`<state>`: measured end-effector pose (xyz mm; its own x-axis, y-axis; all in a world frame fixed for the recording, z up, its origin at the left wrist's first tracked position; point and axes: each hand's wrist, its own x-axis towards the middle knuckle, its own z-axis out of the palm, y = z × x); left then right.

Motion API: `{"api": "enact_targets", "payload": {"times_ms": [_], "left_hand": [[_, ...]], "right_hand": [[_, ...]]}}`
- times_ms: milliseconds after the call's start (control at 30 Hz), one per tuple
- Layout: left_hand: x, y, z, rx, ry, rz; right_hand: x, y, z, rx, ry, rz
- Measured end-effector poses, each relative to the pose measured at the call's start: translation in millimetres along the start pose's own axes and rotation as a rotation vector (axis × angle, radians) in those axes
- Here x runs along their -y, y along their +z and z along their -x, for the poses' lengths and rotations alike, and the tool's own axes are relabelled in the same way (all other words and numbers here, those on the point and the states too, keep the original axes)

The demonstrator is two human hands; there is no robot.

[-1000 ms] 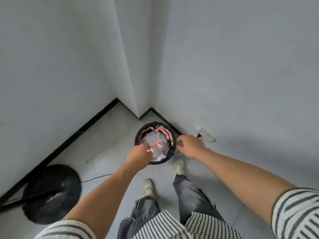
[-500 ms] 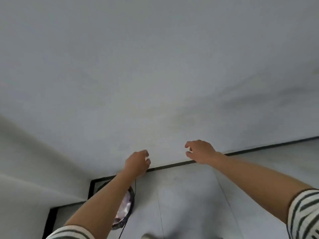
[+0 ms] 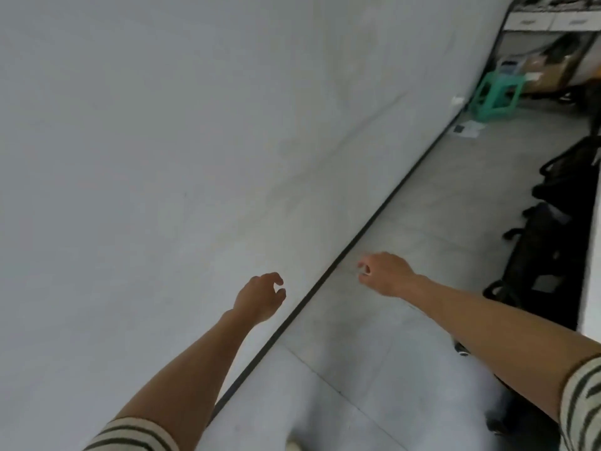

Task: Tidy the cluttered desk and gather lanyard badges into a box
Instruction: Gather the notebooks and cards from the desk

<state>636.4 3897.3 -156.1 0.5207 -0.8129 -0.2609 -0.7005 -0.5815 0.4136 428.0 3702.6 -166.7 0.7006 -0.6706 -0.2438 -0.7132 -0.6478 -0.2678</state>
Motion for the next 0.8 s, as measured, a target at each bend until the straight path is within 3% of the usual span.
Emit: {"api": "enact_targets", "payload": {"times_ms": [233, 533, 800], "left_hand": [[-150.7, 25.7, -166.5, 0.11, 0.209, -0.043], [-315.5, 33.1, -367.8, 0.267, 0.476, -0.072], [-458.2, 44.3, -508.8, 0.337, 0.64, -0.088]], "right_hand": [[-162.8, -46.0, -41.7, -0.076, 0.263, -0.059], [-308.9, -128.1, -143.9, -0.167, 0.537, -0.106], [-431.9, -184.9, -215.2, -0.191, 0.652, -0.1]]}}
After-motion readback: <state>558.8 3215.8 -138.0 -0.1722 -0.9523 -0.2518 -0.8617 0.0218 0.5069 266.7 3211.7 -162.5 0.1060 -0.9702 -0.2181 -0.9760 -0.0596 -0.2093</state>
